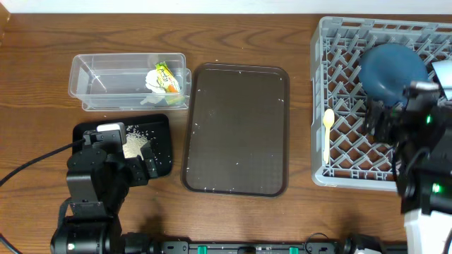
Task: Sort waste into correct bins and load items into the dishwasher rack
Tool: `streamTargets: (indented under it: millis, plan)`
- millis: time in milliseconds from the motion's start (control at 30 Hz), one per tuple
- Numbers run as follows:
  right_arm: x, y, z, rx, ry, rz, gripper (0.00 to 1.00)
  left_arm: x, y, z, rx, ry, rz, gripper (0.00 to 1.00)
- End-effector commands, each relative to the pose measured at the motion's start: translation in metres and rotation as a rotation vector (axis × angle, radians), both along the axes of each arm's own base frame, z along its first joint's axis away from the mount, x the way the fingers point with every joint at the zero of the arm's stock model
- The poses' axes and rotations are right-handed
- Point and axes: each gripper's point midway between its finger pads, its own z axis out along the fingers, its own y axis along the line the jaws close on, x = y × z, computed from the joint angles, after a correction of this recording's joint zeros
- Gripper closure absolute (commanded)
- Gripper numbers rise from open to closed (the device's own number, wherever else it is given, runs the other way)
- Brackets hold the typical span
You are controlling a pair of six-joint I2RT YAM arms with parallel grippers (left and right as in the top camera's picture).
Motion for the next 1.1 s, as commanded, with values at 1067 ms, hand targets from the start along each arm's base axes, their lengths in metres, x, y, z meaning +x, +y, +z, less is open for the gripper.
streamTargets:
  millis: [1067]
  plan:
    - [-0.070,0.014,-0.073,0.076,0.348,-0.018,0.01,-0.002,0.000,-0.006,0.002,0.022,-0.007,0.05]
